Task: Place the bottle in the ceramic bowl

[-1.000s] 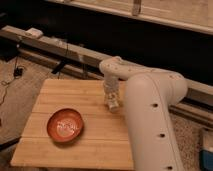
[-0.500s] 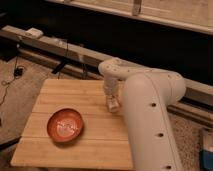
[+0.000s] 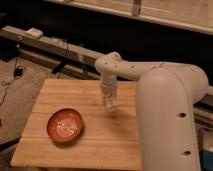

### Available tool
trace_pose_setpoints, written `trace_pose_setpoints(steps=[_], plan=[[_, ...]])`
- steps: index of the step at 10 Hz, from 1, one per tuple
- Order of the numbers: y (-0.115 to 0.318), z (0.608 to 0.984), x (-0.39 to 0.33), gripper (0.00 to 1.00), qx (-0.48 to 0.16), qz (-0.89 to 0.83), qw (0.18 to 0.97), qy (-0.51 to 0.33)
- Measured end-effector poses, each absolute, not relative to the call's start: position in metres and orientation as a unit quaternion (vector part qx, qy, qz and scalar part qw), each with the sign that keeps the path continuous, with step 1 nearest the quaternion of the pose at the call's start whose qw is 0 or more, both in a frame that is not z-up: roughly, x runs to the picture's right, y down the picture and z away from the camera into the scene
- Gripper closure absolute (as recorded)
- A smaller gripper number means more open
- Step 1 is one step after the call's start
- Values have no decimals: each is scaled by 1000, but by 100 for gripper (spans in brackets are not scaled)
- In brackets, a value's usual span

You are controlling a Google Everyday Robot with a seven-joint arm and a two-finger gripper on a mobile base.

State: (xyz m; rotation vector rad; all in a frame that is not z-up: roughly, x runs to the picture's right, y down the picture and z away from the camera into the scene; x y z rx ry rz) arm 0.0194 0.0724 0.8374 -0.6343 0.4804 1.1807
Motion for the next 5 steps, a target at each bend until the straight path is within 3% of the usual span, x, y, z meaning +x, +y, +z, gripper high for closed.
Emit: trace_pose_setpoints(steps=[5], plan=[[119,772,-75,100,-295,476,807,185]])
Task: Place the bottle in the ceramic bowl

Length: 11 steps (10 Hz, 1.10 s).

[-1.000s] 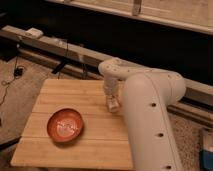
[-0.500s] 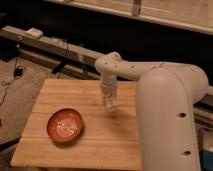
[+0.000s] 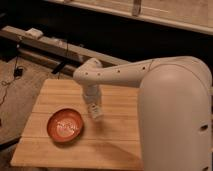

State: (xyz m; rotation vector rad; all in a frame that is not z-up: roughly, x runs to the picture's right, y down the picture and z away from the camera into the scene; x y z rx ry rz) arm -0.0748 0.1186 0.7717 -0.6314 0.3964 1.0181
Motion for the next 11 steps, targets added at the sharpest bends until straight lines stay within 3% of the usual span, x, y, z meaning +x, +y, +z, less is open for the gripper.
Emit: trace_pose_setpoints(steps=[5,11], plan=[[155,739,-127,100,-309,345,874,148],[140,743,-176,97,-311,283,900,111]])
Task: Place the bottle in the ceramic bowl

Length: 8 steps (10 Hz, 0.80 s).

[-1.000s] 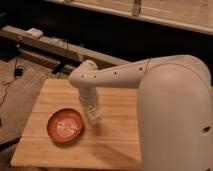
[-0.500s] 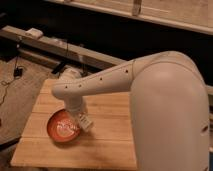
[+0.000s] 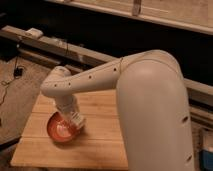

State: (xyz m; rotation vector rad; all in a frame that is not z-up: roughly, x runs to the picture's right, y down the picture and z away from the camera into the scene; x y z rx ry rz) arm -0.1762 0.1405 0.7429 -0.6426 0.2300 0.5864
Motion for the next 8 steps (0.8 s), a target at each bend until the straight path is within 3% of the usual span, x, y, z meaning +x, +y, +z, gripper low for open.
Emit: trace_pose_setpoints(steps=[6,8], plan=[[137,748,-198,40,-325,261,904,96],[137,748,-198,38,-325,262,904,95]])
